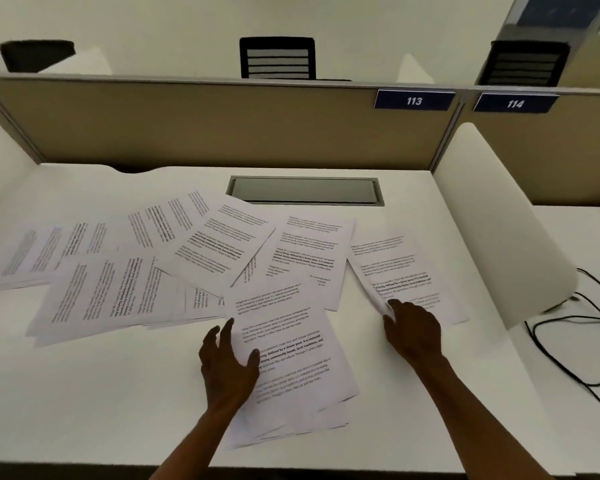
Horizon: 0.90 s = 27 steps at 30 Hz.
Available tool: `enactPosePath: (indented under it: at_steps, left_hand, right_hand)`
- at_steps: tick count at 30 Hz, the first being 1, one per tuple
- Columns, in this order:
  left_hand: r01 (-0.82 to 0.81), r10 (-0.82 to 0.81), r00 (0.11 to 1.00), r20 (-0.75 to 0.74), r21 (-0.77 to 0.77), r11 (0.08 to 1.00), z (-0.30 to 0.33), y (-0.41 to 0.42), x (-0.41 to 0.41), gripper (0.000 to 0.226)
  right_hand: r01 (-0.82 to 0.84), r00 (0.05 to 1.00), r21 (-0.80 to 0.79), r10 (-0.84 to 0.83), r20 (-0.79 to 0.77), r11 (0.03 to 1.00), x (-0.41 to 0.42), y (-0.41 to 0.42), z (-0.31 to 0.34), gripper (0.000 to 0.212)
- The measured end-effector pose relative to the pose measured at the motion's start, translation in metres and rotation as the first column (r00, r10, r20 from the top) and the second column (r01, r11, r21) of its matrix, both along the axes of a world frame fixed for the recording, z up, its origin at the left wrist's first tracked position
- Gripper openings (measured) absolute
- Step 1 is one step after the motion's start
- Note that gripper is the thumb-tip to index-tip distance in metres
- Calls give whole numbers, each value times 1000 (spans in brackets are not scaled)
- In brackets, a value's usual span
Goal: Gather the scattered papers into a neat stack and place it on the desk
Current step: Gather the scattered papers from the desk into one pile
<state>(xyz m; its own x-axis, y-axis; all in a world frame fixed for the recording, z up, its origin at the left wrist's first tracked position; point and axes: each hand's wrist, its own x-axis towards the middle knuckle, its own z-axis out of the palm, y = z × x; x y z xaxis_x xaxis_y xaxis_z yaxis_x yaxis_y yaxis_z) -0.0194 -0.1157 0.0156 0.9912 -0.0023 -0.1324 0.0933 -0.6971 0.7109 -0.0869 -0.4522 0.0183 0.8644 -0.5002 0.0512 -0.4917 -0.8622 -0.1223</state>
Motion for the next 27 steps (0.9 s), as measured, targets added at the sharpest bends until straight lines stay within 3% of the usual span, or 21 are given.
enactPosePath:
  at_steps: [5,11,14,19,21,24,27]
  left_hand:
    - [-20,20,1000,-11,-53,998,2,1,-3,80]
    - [-44,44,999,2,-119,992,6,-3,-5,68]
    - [-50,49,999,-17,-108,993,8,-5,-4,63]
    - [-46,43,999,-29,-95,994,7,-6,-6,58]
    - [3,-3,1000,-10,-23,1000,4,-4,-5,52]
    - [119,-120,993,-4,96,988,-6,5,-10,67]
    - [166,-167,986,9,79,983,-16,14,-17,61]
  right_hand:
    - [105,924,389,-235,301,915,-5,47,25,23]
    - [5,880,596,-287,379,803,-14,139,39,22]
    - [-82,907,595,-188,377,799,-11,175,32,25]
    - [-222,973,500,156,171,837,-5,204,3,58]
    - [-260,966,482,219,140,837,-3,205,-4,59]
    - [-250,966,543,169,196,801,12,186,2,41]
    - [-124,934,606,-114,339,786,49,142,17,23]
